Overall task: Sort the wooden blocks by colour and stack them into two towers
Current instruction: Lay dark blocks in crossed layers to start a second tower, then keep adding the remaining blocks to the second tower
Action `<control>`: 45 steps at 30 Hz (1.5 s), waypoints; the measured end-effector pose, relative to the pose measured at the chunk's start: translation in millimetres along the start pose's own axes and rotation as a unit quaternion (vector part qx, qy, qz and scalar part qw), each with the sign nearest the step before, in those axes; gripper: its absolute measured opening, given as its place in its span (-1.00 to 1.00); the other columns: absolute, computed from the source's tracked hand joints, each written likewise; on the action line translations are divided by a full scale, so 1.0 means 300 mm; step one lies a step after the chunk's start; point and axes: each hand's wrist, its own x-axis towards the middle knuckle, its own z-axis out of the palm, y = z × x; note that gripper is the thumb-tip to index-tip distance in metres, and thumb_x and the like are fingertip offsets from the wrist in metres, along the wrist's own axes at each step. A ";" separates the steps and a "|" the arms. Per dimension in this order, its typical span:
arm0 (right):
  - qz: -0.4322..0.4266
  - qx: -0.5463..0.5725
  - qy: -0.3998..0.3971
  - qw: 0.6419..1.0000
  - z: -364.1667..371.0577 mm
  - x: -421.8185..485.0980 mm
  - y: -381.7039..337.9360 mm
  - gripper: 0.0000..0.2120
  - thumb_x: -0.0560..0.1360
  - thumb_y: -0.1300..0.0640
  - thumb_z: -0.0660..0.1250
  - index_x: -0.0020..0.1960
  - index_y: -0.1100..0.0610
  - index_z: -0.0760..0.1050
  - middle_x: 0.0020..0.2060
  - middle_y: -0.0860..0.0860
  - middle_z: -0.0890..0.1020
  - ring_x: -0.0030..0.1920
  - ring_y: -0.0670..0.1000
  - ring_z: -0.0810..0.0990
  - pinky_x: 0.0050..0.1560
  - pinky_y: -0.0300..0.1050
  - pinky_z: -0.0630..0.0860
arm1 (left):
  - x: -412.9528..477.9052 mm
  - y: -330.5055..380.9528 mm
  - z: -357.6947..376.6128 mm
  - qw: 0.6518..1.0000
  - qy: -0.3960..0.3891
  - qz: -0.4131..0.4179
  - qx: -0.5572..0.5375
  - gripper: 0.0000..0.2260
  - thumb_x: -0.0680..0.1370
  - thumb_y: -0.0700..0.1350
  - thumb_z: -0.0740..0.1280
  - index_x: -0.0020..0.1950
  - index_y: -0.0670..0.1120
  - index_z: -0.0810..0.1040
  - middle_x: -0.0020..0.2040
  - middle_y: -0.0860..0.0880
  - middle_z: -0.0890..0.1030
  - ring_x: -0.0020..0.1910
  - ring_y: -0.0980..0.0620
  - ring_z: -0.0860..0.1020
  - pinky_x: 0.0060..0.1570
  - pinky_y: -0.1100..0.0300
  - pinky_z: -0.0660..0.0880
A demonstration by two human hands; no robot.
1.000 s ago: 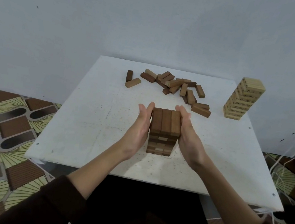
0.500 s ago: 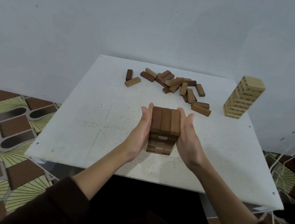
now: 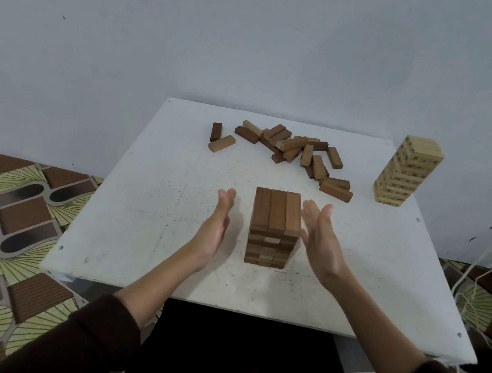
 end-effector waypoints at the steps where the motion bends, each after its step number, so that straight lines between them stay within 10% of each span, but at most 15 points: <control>1: -0.005 -0.010 0.024 1.000 -0.011 0.028 -0.016 -0.27 0.51 -0.33 -0.20 0.55 0.07 -0.01 0.53 -0.02 0.11 0.51 -0.02 0.09 0.52 0.04 0.01 | 0.025 0.007 -0.018 1.000 0.023 0.002 0.021 -0.23 0.46 0.44 -0.03 0.54 0.00 0.15 0.53 0.05 0.19 0.50 0.05 0.15 0.50 0.03 0.06; 8: -0.057 -0.239 0.068 0.967 -0.043 0.255 -0.109 -0.64 0.63 0.18 0.09 0.42 0.12 0.31 0.37 0.01 0.40 0.35 -0.02 0.36 0.24 -0.23 0.26 | 0.236 0.031 -0.119 0.963 0.134 0.046 0.231 -0.74 0.64 -0.09 0.17 0.27 -0.16 0.47 0.19 -0.02 0.50 0.17 0.06 0.45 0.23 0.18 0.38; 22: -0.124 -0.515 -0.090 0.843 -0.011 0.567 -0.110 -0.55 0.59 0.36 0.03 0.47 0.20 0.21 0.49 0.06 0.21 0.48 0.04 0.12 0.42 -0.21 -0.03 | 0.598 0.076 -0.299 0.821 0.100 0.065 0.559 -0.45 0.60 -0.15 0.23 0.52 -0.21 0.08 0.54 -0.18 0.03 0.51 -0.17 0.02 0.39 0.00 0.21; 27: -0.173 -0.473 -0.076 0.861 -0.007 0.558 -0.088 -0.60 0.55 0.37 0.14 0.36 0.20 0.39 0.33 0.06 0.44 0.35 0.03 0.33 0.25 -0.43 0.04 | 0.673 0.086 -0.317 0.825 0.084 0.064 0.555 -0.56 0.63 -0.13 0.18 0.48 -0.23 0.23 0.52 -0.18 0.14 0.47 -0.17 0.17 0.39 0.00 0.22; 34: -0.203 -0.427 -0.088 0.877 0.021 0.557 -0.102 -0.68 0.49 0.42 0.20 0.21 0.25 0.51 0.11 0.13 0.54 0.15 0.08 0.44 0.06 -0.50 0.21 | 0.665 0.088 -0.263 0.839 0.161 0.148 0.497 -0.93 0.47 -0.28 0.32 -0.09 -0.23 0.46 -0.10 -0.10 0.40 -0.01 -0.14 0.42 -0.14 0.20 0.26; 45: -0.210 -0.479 -0.073 0.849 0.038 0.572 -0.084 -0.55 0.46 0.50 0.14 0.29 0.24 0.47 0.24 0.14 0.44 0.23 0.14 0.34 0.15 -0.36 0.14 | 0.559 -0.014 -0.127 0.882 0.186 0.188 0.391 -0.75 0.50 -0.05 0.39 -0.23 -0.13 0.37 -0.04 -0.03 0.34 0.01 -0.02 0.33 -0.10 0.16 0.39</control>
